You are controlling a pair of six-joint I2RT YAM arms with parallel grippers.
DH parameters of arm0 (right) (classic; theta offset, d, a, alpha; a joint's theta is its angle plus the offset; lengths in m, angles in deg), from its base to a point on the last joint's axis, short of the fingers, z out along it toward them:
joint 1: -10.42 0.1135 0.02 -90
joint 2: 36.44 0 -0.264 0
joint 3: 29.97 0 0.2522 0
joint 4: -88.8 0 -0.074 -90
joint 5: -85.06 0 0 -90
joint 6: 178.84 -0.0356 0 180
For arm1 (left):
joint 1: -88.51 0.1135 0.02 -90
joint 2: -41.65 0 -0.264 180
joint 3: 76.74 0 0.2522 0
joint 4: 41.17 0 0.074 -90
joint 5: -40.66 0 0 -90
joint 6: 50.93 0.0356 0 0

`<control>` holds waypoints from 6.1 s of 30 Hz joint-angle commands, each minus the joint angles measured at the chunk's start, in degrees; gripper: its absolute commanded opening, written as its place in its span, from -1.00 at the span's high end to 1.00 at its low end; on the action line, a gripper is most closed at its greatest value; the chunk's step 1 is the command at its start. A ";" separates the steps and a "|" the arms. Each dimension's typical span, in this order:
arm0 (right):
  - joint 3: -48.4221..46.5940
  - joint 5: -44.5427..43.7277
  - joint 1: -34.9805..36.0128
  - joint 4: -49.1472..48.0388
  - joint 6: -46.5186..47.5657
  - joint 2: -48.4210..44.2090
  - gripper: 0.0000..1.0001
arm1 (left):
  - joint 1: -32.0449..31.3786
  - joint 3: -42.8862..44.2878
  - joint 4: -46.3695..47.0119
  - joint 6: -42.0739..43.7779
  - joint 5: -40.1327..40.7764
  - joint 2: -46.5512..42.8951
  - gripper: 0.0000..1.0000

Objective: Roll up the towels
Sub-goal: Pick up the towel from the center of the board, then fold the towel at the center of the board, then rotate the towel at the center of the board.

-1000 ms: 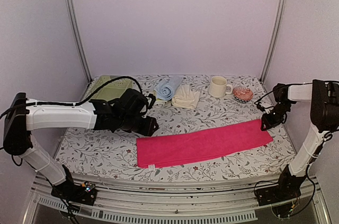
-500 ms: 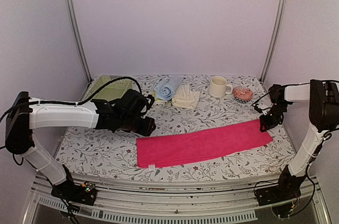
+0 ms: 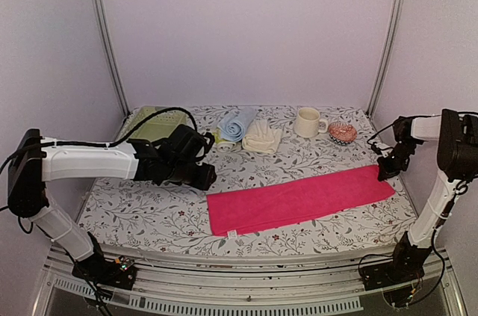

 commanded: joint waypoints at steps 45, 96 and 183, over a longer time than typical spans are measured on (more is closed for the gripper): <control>-16.30 40.39 27.71 19.39 1.17 7.11 0.95 | 0.16 -0.34 -1.01 -5.78 -6.52 4.22 0.16; -40.60 58.07 56.59 8.80 -25.00 33.15 0.95 | -6.25 -16.46 22.21 -26.69 -16.07 4.55 1.00; -6.30 44.01 37.31 -11.49 -5.36 -30.40 -0.98 | -6.67 1.79 18.63 1.64 1.66 0.76 -0.97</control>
